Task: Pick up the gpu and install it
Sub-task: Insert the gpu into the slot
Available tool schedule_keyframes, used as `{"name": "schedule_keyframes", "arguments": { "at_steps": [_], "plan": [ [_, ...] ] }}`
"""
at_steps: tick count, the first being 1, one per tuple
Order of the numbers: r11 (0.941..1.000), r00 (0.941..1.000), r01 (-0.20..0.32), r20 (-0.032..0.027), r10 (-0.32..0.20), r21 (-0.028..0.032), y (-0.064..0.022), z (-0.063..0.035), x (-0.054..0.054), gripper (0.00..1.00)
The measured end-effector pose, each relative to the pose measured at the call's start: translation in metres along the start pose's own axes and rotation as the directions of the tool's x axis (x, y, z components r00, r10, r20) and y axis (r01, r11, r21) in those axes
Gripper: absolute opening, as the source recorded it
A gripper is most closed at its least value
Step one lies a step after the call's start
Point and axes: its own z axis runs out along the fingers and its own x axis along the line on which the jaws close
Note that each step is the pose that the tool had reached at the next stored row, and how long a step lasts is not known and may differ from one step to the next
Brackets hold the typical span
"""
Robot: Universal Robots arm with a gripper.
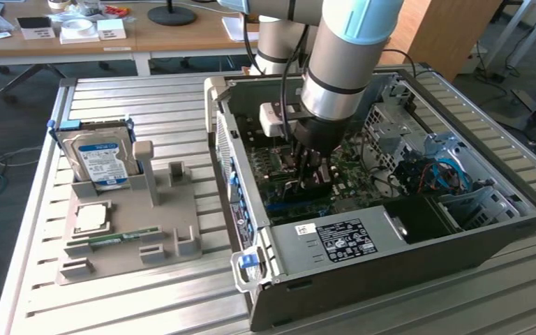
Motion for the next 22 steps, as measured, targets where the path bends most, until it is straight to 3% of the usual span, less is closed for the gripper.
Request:
{"name": "schedule_keyframes", "arguments": {
  "at_steps": [9,12,22],
  "plan": [
    [1.0,1.0,0.0,0.002,0.0,0.0006,0.0001,0.0008,-0.0002,0.27],
    [1.0,1.0,0.0,0.0003,0.0,0.0,0.0001,0.0001,0.0,0.4],
    [1.0,1.0,0.0,0.0002,0.0,0.0001,0.0,-0.0026,-0.0011,0.4]
  ]
}}
